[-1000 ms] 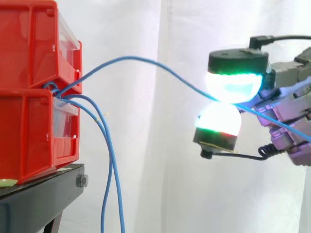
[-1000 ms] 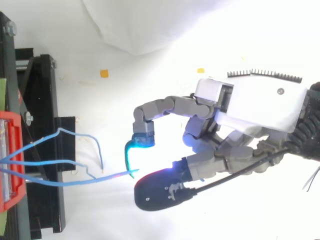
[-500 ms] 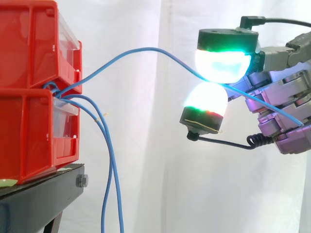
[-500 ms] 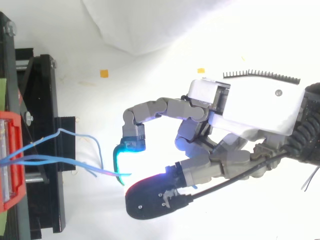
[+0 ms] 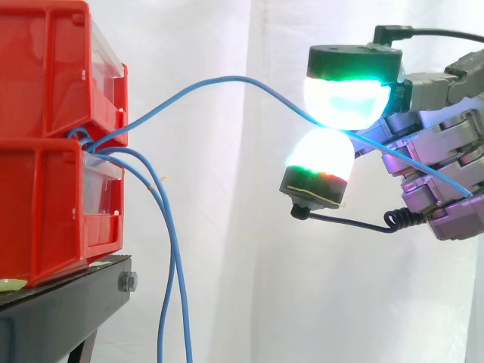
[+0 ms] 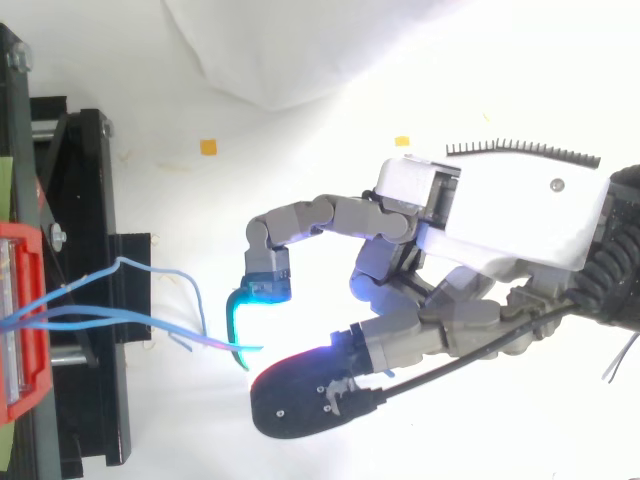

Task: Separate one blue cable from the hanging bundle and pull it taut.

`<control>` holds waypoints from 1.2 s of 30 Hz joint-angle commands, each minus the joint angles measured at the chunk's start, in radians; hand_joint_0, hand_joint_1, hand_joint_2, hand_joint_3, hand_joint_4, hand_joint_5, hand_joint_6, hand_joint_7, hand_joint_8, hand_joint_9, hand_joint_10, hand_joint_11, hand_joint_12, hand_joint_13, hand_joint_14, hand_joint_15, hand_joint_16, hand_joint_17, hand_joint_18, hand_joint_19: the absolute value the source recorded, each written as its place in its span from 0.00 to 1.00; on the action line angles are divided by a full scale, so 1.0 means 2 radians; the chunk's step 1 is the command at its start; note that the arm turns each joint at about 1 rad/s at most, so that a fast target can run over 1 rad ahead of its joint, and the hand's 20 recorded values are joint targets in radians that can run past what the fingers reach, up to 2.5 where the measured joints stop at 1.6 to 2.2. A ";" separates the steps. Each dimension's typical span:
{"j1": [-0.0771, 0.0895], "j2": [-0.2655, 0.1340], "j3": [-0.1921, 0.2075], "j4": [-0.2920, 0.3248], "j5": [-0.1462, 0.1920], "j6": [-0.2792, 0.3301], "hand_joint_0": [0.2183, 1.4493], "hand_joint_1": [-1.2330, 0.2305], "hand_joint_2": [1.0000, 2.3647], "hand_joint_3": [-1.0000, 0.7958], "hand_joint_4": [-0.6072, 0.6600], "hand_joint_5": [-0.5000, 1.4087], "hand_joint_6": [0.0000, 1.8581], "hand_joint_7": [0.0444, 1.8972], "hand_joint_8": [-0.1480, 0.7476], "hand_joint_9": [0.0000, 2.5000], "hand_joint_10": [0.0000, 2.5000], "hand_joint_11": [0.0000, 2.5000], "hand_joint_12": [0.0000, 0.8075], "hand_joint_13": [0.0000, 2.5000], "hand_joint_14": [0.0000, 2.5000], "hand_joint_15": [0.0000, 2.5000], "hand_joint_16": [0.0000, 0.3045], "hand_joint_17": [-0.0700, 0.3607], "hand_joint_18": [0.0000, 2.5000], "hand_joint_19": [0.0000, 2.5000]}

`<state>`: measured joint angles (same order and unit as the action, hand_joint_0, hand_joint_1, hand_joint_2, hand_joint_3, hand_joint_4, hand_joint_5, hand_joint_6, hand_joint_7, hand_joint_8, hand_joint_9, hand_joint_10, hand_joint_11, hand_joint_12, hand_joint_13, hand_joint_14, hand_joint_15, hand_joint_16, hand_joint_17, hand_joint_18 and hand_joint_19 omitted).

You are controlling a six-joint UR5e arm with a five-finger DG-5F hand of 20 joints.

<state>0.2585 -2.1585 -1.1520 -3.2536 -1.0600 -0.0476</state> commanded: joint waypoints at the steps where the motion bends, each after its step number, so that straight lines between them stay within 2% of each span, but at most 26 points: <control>1: 0.000 0.000 0.000 0.000 0.000 0.000 0.45 0.38 0.02 0.41 0.48 0.33 0.28 0.75 0.09 0.76 1.00 0.61 0.11 0.54 1.00 0.52 0.16 0.42 0.66 0.44; 36: 0.000 0.000 0.000 0.000 0.000 0.000 0.45 0.38 0.02 0.41 0.48 0.33 0.28 0.75 0.08 0.76 1.00 0.59 0.10 0.54 1.00 0.53 0.16 0.42 0.66 0.45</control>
<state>0.2581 -2.1587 -1.1520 -3.2536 -1.0600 -0.0476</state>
